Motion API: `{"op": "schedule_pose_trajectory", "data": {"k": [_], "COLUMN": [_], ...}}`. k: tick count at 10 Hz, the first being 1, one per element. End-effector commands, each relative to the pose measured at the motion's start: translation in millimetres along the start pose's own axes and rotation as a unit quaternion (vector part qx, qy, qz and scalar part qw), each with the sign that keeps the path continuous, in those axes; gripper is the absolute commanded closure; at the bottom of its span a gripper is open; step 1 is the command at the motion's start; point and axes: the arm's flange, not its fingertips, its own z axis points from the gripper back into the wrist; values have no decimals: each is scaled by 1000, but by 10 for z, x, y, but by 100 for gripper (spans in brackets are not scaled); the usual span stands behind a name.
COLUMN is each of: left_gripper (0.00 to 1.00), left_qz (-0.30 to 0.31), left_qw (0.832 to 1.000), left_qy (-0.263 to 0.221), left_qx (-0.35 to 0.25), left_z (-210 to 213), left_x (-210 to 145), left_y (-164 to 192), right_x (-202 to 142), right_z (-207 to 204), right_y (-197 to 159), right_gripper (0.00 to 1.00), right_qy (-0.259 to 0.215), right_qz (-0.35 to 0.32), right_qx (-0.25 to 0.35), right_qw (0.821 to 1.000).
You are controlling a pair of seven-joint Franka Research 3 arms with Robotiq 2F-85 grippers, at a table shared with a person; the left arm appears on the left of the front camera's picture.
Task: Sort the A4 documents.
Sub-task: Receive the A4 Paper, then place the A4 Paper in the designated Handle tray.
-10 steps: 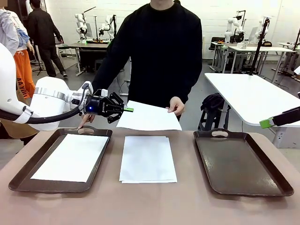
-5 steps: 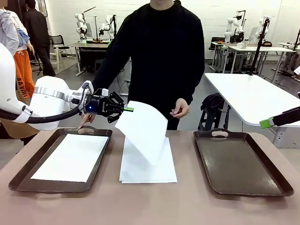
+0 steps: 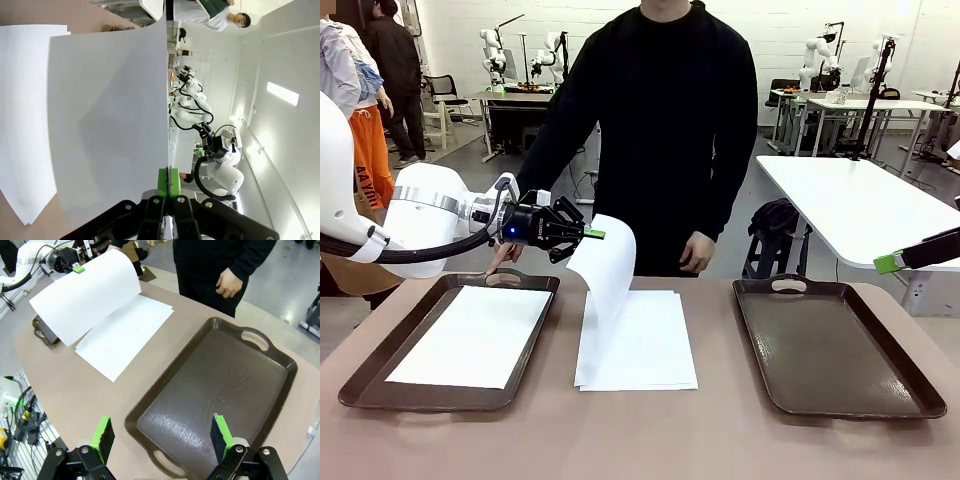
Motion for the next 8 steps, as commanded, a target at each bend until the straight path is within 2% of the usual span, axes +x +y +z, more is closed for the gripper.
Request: {"op": "schedule_pose_trajectory", "data": {"k": [1,8], "left_gripper": [100,100], "left_qz": [1,1], "left_qw": [1000,1000], "left_qy": [-7,-7], "left_qx": [0,0], "left_z": [-1,-1], "left_x": [7,7], "left_y": [4,4], "right_x": [-9,-9], "right_z": [-20,-20], "right_y": [-16,-16], "right_gripper": [0,0], "right_qy": [-4,-4], "right_qz": [-2,-2], "right_qx": [9,9], "right_qw": [1000,1000]}}
